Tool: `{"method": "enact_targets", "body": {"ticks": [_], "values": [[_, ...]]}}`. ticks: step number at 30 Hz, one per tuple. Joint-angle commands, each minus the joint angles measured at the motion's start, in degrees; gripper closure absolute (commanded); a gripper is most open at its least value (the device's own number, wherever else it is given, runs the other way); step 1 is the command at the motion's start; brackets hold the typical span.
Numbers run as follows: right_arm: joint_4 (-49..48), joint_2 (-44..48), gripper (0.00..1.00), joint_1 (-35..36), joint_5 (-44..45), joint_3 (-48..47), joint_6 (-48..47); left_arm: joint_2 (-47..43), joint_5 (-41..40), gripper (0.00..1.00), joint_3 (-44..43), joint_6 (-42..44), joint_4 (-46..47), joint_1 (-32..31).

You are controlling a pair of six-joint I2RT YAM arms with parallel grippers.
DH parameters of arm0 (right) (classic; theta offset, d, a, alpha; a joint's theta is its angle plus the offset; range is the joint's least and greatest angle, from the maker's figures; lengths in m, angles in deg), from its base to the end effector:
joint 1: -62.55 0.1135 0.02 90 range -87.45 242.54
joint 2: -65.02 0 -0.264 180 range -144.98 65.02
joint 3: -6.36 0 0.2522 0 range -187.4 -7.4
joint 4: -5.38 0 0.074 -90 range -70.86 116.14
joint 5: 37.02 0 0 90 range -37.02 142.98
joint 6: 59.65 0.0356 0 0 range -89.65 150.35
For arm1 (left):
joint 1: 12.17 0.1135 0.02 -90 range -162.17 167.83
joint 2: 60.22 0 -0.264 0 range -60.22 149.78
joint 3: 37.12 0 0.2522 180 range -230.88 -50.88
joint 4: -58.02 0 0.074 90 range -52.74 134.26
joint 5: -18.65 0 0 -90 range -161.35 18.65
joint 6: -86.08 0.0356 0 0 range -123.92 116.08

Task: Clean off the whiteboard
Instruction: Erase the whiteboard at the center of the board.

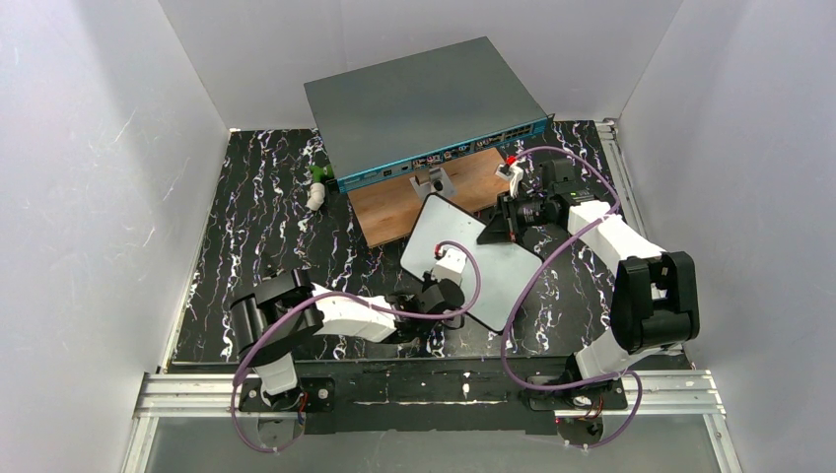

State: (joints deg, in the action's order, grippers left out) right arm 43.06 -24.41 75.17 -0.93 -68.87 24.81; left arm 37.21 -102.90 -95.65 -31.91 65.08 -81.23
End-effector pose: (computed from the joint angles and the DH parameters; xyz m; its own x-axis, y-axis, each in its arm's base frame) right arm 0.3065 0.0981 0.2409 -0.7047 -0.2161 -0.6758 -0.6867 0.4471 0.5732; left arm 0.1386 -0.3100 0.1619 -0.4655 0.0973 -0.8797 0.4740 0.8668 -0.1549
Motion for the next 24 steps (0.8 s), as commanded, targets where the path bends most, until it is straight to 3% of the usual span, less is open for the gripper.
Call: {"method": "enact_targets", "body": {"ticks": [1, 24], "values": [[6.5, 0.4, 0.99, 3.1, -8.4, 0.7, 0.4, 6.6, 10.6, 1.0, -4.8, -1.3, 12.3, -2.7], [5.2, 0.4, 0.99, 2.8, -10.1, 1.1, 2.4, 13.0, 17.3, 1.0, -14.4, -1.4, 18.3, -7.4]]}}
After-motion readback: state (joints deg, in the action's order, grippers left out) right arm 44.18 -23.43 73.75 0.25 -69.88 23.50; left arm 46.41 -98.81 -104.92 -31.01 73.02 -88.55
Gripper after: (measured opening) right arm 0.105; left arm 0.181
